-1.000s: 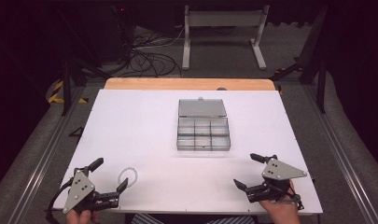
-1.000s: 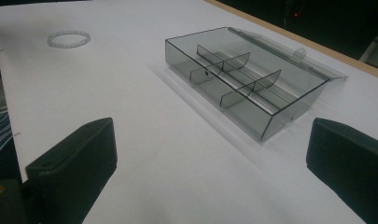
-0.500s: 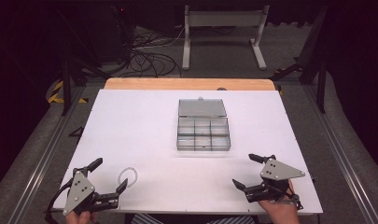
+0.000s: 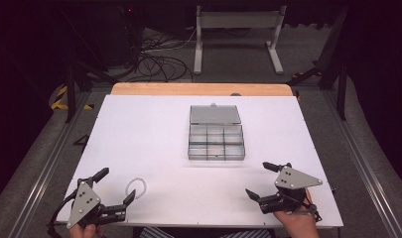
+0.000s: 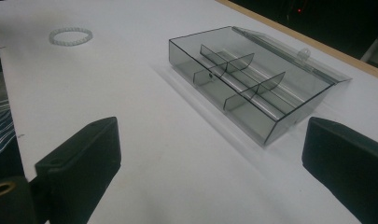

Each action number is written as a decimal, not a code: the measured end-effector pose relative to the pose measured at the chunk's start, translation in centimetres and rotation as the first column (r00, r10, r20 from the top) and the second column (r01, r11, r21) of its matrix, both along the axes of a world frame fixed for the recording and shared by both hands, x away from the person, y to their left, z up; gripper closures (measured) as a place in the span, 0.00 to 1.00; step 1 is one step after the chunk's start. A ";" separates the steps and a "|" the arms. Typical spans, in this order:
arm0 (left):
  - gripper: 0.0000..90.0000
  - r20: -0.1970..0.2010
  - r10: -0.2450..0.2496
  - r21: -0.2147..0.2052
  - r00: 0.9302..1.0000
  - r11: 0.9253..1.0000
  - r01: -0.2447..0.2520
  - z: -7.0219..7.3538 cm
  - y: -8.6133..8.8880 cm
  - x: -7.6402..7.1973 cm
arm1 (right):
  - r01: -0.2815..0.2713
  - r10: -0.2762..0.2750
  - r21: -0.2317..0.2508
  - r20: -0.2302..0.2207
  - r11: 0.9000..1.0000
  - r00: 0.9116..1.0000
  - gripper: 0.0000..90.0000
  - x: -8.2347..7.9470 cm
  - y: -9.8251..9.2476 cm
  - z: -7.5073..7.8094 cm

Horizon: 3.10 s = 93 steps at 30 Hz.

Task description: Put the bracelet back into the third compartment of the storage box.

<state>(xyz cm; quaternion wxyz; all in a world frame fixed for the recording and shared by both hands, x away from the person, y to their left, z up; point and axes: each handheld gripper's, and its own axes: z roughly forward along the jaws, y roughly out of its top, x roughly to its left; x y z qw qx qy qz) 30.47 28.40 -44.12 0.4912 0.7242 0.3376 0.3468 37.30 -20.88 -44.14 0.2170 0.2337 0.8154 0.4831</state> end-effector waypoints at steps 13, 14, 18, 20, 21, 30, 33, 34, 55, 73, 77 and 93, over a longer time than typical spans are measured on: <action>0.03 0.000 -0.002 -0.001 1.000 1.000 0.002 0.0 0.1 0.0 | -0.058 0.058 -0.006 -0.018 0.998 0.998 0.06 0.8 2.9 1.5; 0.03 0.000 -0.002 -0.001 1.000 1.000 0.002 0.0 0.1 0.0 | -0.070 0.070 -0.002 -0.019 0.998 0.997 0.06 1.0 3.5 1.7; 0.03 -0.001 -0.003 -0.001 1.000 1.000 0.003 0.0 0.1 0.0 | -0.086 0.086 -0.003 -0.020 0.996 0.996 0.06 1.2 4.4 2.0; 0.03 0.000 -0.003 -0.001 1.000 1.000 0.003 0.0 0.2 0.0 | -0.100 0.100 -0.007 -0.019 0.995 0.995 0.06 1.3 5.0 2.2; 0.03 0.000 -0.004 -0.001 1.000 1.000 0.004 0.0 0.2 0.0 | -0.110 0.110 -0.009 -0.018 0.994 0.994 0.06 1.4 5.6 2.4; 0.03 -0.005 -0.007 -0.001 1.000 1.000 0.007 0.0 0.2 0.1 | -0.156 0.156 -0.021 -0.018 0.988 0.988 0.05 1.8 7.7 2.9; 0.03 -0.007 -0.007 -0.007 1.000 1.000 0.007 0.0 0.2 0.1 | -0.176 0.176 -0.023 -0.024 0.984 0.984 0.05 2.0 8.8 3.0; 0.03 -0.008 -0.008 -0.005 1.000 1.000 0.008 0.0 0.2 0.1 | -0.176 0.176 -0.023 -0.024 0.984 0.984 0.05 2.0 8.8 3.0; 0.03 -0.015 -0.006 -0.010 1.000 1.000 0.006 0.0 0.3 0.2 | -0.273 0.273 -0.021 -0.032 0.962 0.962 0.04 2.8 14.1 3.8; 0.03 -0.010 -0.004 -0.009 1.000 1.000 0.004 0.0 0.4 0.1 | -0.321 0.321 0.014 -0.070 0.947 0.944 0.12 3.0 16.1 3.9; 0.03 -0.008 -0.002 -0.011 1.000 1.000 0.001 0.0 0.5 0.1 | -0.319 0.319 0.018 -0.072 0.948 0.945 0.17 3.2 16.6 3.8; 0.03 -0.006 0.001 -0.029 1.000 1.000 -0.001 0.1 0.9 0.1 | -0.346 0.348 0.034 -0.143 0.937 0.927 0.33 4.8 20.7 2.1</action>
